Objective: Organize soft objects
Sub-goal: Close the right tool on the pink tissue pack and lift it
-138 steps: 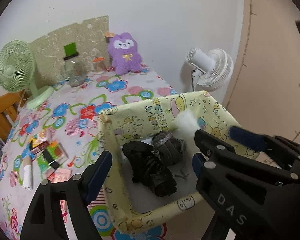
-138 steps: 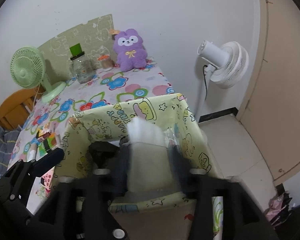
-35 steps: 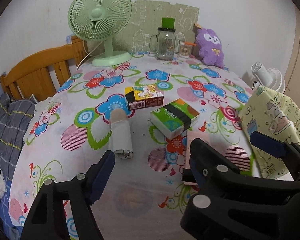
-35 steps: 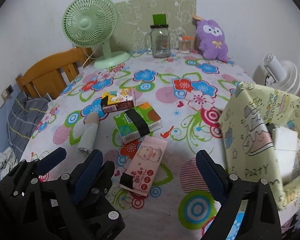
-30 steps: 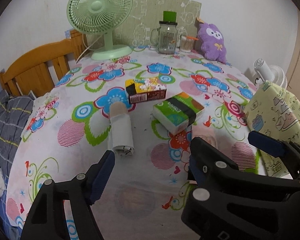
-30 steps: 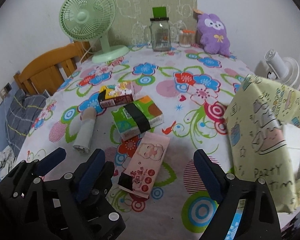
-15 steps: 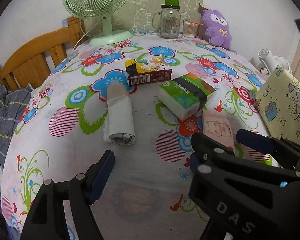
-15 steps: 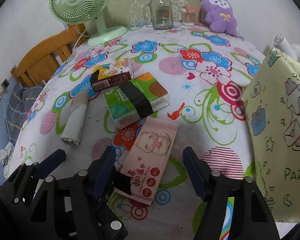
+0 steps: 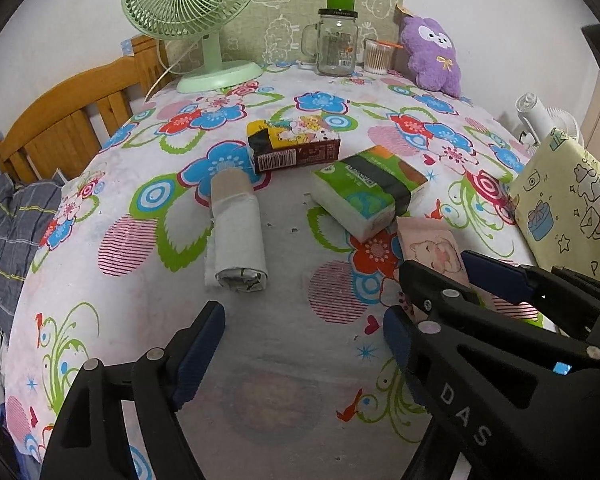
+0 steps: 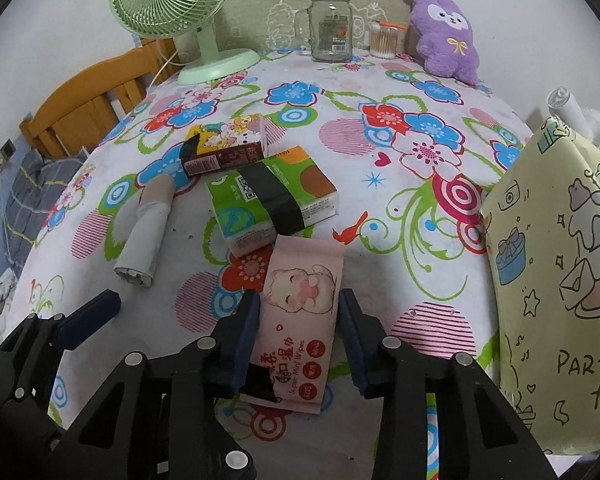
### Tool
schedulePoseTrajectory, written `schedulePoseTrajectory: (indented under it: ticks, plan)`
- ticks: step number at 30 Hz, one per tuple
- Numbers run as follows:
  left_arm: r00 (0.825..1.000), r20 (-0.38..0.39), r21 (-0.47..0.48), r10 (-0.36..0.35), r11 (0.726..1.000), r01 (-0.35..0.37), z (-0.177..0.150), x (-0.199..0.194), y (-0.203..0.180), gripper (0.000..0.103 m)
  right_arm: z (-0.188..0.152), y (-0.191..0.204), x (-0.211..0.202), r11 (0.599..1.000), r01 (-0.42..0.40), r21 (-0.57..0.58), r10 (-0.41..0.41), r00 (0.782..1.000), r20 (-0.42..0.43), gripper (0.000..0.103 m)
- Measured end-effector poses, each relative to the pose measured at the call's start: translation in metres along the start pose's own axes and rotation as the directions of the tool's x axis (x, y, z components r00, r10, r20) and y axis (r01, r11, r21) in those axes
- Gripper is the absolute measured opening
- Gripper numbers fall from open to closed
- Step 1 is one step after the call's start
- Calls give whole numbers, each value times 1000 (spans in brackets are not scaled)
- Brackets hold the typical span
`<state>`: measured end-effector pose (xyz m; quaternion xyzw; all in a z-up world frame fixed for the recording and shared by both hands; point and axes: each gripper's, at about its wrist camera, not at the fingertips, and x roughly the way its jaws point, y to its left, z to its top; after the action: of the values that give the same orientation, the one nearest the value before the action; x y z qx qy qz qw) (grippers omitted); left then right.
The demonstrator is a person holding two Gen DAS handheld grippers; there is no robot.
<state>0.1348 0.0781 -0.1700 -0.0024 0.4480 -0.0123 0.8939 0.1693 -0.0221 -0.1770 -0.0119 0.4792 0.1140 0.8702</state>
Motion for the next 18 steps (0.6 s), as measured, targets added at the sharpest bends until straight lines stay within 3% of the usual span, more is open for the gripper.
schedulePoseTrajectory:
  ticks: [18]
  plan:
    - [995, 61, -43, 73, 997, -71, 25, -9, 17, 82, 23, 13, -19, 1000, -20, -18, 22, 996, 84, 42]
